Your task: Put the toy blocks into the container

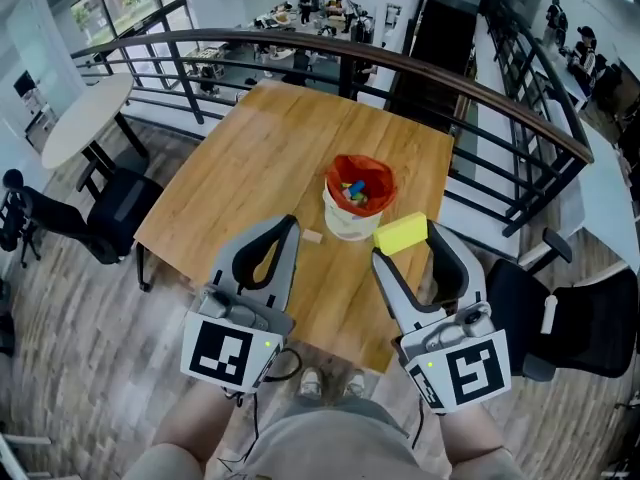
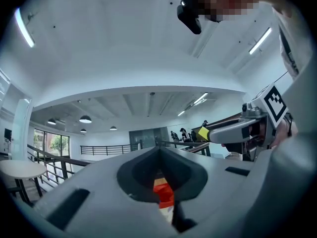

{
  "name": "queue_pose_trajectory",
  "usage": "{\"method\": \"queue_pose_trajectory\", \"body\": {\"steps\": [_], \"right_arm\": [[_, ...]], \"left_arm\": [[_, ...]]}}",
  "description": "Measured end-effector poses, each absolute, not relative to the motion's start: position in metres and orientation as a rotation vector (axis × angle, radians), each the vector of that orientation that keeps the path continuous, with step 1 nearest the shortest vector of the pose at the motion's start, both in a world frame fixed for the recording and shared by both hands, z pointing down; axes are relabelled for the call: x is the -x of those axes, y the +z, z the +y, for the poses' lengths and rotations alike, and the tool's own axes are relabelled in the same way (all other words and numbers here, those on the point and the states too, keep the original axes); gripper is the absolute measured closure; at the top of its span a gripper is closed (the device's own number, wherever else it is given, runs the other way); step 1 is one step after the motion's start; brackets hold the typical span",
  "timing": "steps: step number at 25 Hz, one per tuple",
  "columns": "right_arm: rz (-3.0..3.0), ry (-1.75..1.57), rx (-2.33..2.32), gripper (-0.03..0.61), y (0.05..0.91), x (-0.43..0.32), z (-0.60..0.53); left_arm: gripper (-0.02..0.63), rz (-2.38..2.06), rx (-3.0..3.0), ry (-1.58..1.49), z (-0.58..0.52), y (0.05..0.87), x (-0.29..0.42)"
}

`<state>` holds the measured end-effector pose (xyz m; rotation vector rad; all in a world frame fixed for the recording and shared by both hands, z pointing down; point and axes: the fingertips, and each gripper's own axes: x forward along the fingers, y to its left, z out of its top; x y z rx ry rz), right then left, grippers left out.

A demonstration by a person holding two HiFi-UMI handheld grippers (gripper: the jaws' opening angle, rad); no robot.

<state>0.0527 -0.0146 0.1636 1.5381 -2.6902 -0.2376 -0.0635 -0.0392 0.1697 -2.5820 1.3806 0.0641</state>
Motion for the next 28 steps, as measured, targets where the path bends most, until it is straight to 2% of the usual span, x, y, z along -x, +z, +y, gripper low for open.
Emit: {"method": "queue_pose_trajectory", "body": {"steps": [12, 28], "right_arm": [[-2.688, -0.209, -1.559, 0.313, 0.188, -0.073, 0.031], [-2.676, -0.083, -1.531, 0.313, 0.214, -0.076, 0.039]], "left_arm": [[0.603, 1.369, 2.677, 0.13, 0.016, 0.19, 0.051], [0.603, 1.389, 2.706, 0.148, 0.025, 0.207, 0.04]]}}
